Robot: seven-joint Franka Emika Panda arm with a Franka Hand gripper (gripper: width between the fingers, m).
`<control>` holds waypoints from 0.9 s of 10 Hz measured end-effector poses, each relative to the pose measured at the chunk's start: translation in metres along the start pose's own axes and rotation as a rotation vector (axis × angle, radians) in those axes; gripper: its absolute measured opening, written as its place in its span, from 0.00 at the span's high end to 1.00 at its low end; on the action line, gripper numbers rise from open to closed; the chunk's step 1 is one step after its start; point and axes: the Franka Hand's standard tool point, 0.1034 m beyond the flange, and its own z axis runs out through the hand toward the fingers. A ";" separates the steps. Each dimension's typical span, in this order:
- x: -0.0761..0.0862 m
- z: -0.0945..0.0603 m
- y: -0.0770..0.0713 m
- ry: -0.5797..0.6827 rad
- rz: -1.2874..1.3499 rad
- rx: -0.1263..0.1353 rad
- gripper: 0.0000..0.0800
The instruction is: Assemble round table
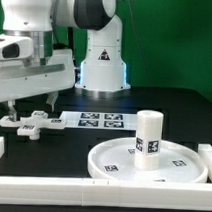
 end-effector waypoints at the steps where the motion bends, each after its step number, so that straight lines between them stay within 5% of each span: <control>1: -0.001 0.002 -0.001 -0.003 0.000 0.004 0.19; 9: -0.005 0.013 -0.007 -0.016 0.001 0.023 0.19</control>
Offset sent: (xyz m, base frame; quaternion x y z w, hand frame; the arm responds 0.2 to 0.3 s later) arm 0.0015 0.0017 -0.0018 -0.0033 0.0009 -0.0016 1.0000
